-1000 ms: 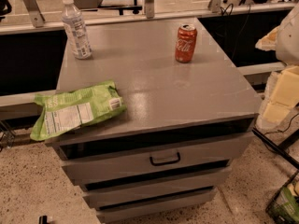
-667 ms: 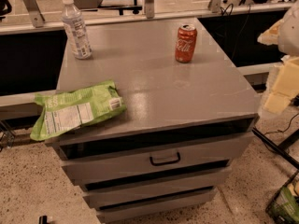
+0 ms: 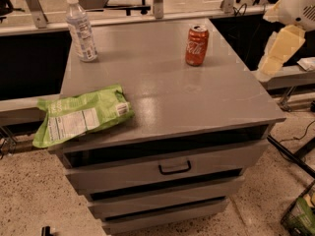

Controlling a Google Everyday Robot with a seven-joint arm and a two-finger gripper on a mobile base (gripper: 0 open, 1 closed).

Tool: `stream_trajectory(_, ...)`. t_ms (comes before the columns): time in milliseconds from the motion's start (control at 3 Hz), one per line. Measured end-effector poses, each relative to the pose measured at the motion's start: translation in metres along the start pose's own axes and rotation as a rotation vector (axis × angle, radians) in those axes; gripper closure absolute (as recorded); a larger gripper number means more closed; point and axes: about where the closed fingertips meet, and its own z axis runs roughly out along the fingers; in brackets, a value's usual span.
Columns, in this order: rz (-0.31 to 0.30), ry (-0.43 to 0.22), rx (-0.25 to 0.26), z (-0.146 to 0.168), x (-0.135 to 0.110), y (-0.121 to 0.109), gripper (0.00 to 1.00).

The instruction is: Move coke can near green rice chip bag

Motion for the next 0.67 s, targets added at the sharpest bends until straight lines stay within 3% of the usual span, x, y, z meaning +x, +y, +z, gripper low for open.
stream_trajectory(333, 0.076, -0.149, 0.108, 0.027, -0.027, -0.075, 0.00)
stream_trajectory(667, 0.121, -0.255, 0.176, 0.046, -0.045, -0.116, 0.00)
